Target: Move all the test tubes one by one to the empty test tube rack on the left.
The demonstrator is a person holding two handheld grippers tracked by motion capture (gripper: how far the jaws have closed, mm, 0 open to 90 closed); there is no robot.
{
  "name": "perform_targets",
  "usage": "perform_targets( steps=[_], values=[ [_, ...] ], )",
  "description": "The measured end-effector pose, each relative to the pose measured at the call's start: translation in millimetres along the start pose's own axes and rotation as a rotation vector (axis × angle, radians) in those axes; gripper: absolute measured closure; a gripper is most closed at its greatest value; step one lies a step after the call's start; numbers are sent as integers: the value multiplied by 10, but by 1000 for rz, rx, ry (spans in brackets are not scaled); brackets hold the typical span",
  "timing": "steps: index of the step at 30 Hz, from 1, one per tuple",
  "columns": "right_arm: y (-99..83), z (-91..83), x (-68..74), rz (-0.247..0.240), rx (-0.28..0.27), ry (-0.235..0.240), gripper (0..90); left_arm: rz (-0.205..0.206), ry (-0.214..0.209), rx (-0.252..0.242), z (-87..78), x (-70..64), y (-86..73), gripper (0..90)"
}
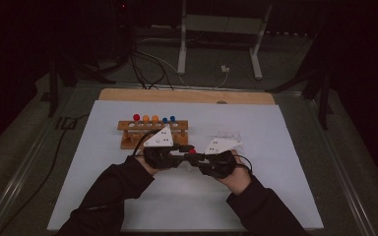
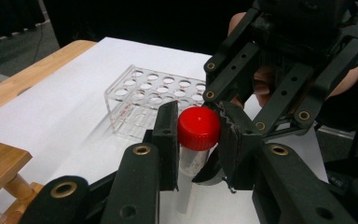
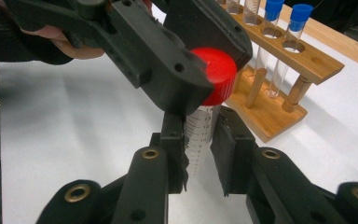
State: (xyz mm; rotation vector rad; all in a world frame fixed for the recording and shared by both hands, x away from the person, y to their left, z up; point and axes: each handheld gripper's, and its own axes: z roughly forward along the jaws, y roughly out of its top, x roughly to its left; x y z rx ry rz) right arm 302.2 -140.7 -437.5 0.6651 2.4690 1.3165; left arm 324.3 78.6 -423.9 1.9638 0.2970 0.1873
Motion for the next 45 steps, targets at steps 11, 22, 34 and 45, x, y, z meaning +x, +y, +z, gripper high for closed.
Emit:
perform_targets(
  steps=[11,22,34,45],
  values=[
    [3,-85,-47,47,-63,-22,404,-5,63,-8,-232,88,23,720],
    [-5,-116,-26,42,-80,-1,21,-36,218,-43,-810,310,51,720],
    [7,-159,-5,26,-89,17,0,-91,432,-68,-1414,669,-36,719],
    [-1,-176,-22,29,-93,11,0,-173,582,-101,-1452,1044,-218,720]
  ],
)
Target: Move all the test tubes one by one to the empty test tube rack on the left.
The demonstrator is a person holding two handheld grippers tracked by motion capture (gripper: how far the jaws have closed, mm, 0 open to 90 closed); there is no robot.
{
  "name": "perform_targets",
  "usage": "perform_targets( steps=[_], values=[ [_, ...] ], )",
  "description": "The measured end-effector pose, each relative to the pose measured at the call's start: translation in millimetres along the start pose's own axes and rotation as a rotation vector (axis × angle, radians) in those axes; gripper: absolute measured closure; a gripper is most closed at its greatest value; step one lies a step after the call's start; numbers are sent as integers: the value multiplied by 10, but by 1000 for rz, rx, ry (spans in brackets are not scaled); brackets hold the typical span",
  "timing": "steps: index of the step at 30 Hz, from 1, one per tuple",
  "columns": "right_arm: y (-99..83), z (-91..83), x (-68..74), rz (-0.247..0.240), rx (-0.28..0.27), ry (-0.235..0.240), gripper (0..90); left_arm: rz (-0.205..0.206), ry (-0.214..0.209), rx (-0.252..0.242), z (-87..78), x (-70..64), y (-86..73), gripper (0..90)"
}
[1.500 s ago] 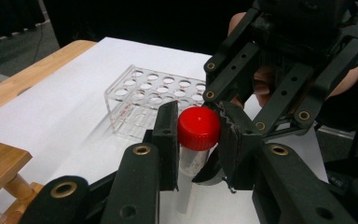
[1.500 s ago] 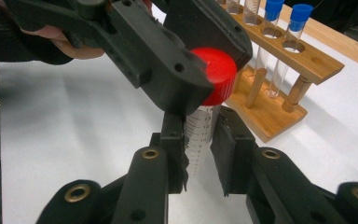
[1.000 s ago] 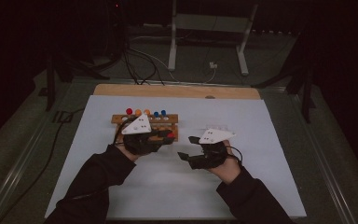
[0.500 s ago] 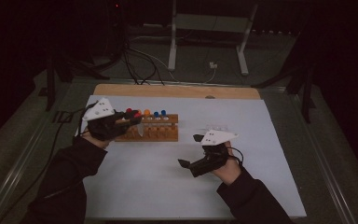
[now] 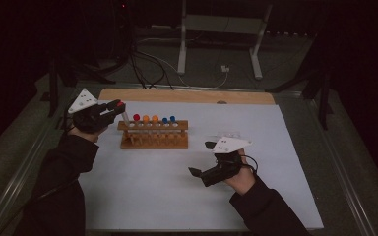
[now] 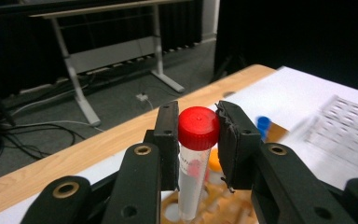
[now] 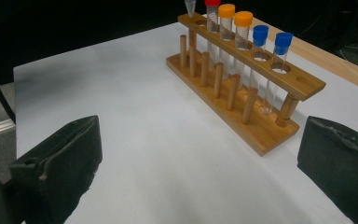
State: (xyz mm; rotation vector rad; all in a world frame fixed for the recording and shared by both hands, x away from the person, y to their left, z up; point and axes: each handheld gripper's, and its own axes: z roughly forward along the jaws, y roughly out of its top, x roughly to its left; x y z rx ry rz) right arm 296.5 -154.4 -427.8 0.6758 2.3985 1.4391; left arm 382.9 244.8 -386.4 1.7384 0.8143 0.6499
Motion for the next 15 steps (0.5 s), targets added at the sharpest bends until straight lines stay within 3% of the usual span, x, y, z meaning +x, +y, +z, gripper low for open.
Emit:
perform_targets(
  steps=[6,15],
  values=[
    [-8,-17,-16,2,1,-1,0,-10,16,24,165,27,-100,720],
    [-16,-26,-30,7,3,5,0,-34,20,67,279,45,-334,720]
  ],
)
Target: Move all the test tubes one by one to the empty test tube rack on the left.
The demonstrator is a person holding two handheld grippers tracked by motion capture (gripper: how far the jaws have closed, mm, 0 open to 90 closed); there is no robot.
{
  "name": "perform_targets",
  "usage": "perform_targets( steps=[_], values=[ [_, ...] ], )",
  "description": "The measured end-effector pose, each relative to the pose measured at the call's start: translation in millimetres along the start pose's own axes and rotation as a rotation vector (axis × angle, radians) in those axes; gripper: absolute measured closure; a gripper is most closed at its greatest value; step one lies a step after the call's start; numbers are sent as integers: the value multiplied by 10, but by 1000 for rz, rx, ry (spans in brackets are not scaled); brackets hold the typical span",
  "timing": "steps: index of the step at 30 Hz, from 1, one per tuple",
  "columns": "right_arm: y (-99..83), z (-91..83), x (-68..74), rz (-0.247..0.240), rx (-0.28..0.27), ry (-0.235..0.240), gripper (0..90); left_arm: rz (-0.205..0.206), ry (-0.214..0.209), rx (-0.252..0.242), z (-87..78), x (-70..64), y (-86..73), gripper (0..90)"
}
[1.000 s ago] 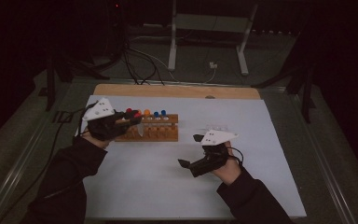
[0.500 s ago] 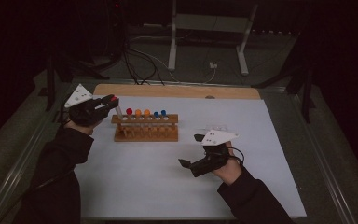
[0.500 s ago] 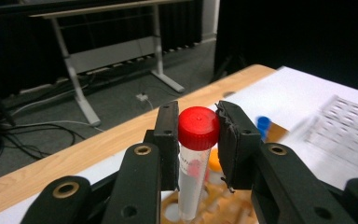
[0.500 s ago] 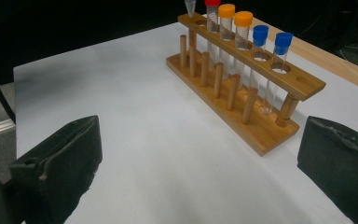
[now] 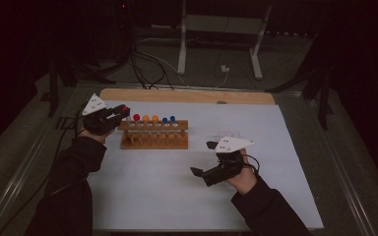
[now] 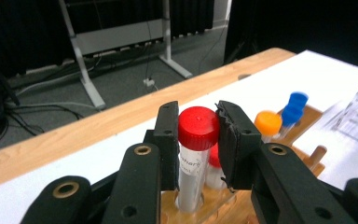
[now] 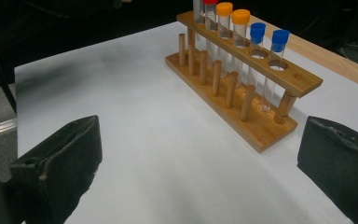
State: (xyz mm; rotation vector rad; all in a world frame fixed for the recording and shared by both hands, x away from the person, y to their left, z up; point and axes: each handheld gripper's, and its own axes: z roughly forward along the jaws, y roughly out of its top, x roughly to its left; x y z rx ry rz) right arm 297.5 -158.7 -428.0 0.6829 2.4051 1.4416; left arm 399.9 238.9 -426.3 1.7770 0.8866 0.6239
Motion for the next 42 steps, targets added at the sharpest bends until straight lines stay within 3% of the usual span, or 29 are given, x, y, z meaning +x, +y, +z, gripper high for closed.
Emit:
perform_targets(
  steps=[12,17,21,27,33,42],
  values=[
    [-6,9,-3,0,7,-2,0,-13,-9,65,136,-4,-210,718],
    [-3,-6,-8,1,2,0,0,-17,-31,69,90,9,-214,694],
    [-2,-16,-4,-3,0,0,0,-22,-65,58,-46,-25,-188,412],
    [-13,-37,-3,-5,-5,-5,0,-20,-125,44,-302,-168,-226,169],
    [-49,-43,12,-11,-2,-22,0,-22,-253,52,-460,-392,-369,35],
    [-115,-54,10,-19,2,-46,0,37,-321,72,-565,-801,-631,10]
  ],
)
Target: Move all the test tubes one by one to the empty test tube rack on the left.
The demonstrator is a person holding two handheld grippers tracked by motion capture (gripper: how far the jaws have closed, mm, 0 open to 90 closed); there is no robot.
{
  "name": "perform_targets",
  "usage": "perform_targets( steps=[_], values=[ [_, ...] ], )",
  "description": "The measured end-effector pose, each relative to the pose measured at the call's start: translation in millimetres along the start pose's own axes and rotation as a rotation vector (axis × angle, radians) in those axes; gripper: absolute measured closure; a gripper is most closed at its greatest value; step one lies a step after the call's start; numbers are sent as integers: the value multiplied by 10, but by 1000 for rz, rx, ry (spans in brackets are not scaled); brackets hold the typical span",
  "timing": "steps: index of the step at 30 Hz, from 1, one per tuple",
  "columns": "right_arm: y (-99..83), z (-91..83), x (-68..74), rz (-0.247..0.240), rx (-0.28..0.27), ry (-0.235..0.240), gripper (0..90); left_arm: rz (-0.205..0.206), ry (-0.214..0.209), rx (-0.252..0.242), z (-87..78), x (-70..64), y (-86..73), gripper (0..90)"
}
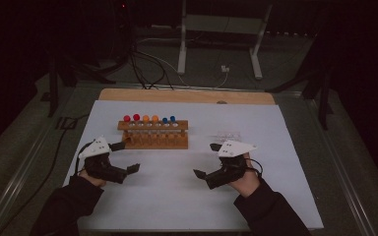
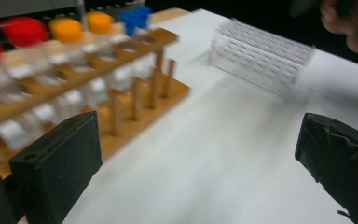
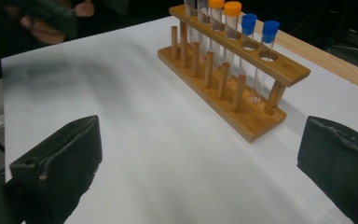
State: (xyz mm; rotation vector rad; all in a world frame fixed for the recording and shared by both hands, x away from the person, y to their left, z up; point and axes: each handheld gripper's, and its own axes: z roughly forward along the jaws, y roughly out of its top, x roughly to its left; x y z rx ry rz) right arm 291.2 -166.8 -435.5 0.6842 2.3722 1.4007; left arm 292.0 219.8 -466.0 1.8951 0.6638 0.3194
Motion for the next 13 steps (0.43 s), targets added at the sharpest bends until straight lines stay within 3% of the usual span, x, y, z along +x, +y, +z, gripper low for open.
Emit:
perform_targets(
  steps=[7,10,13],
  values=[
    [-32,-6,-27,7,2,-2,0,7,-27,26,62,-214,-228,10],
    [-45,3,-30,9,3,0,0,-2,-39,41,102,-246,-311,10],
    [-47,11,-25,14,13,4,0,14,-30,46,125,-255,-327,10]
  ],
)
